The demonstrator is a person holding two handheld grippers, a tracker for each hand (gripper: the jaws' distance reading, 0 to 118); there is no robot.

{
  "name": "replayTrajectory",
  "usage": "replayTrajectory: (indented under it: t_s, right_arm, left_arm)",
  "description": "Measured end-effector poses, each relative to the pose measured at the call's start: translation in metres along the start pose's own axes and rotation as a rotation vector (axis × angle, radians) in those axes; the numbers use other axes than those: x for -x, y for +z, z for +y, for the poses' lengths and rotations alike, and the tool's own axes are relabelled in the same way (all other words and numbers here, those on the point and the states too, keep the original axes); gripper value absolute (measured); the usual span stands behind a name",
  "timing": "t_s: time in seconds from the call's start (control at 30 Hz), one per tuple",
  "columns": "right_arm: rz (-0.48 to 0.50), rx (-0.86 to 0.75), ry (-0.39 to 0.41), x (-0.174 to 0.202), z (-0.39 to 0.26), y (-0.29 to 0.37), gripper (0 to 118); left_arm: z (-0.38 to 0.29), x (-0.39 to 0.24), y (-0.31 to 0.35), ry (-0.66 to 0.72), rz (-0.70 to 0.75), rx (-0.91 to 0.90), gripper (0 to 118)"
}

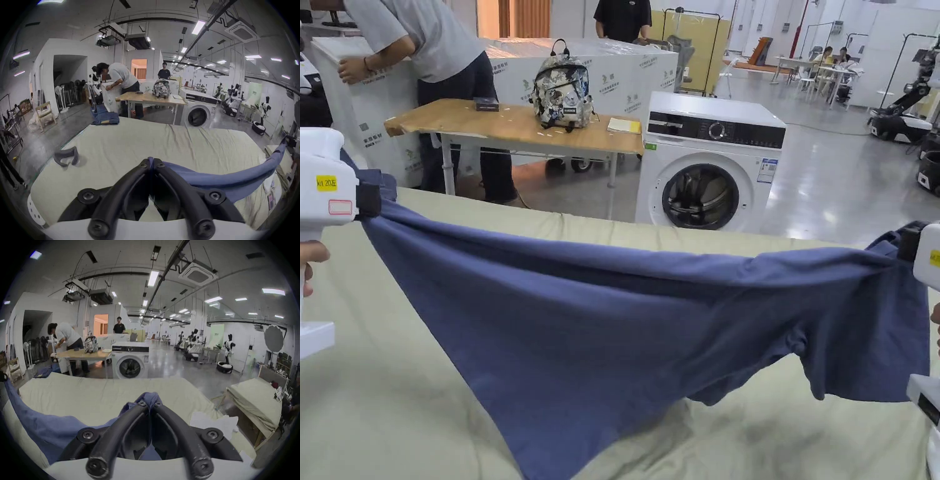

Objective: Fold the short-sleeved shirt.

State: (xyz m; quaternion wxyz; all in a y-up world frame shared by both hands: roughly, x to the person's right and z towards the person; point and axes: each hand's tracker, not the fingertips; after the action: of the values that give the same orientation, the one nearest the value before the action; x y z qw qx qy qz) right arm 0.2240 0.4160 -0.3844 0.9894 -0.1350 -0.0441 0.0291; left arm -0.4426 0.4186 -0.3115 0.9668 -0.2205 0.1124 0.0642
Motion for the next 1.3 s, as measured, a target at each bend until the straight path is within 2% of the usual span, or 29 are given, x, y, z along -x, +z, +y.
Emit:
replayTrajectory:
  t_s: [0.5,0.73,0.97,1.13,1.3]
  right_arm:
    - [-0.021,-0.092,0.014,0.012,0.084,-0.025,0]
    - [-0.033,-0.123,0.032,0.017,0.091,-0.044,0]
    - [-0.026,-0.063,0.041,0.016,0.033,-0.043,0]
    - [-0.02,0.027,0.07,0.016,-0.033,-0.026,0]
    - [-0.027,0.112,0.101,0.01,-0.107,0.006,0]
  left_arm:
    - [0.099,-0.017,-0.014,-0.047,0.038,-0.131,0]
    - [0.109,-0.025,-0.013,-0.098,0.07,-0.19,0]
    - [0.05,-0.019,-0.026,-0.1,0.065,-0.146,0]
    - [-0.025,-0.009,-0.034,-0.108,0.048,-0.072,0]
    - [-0.115,-0.007,-0.009,-0.099,0.03,0.001,0]
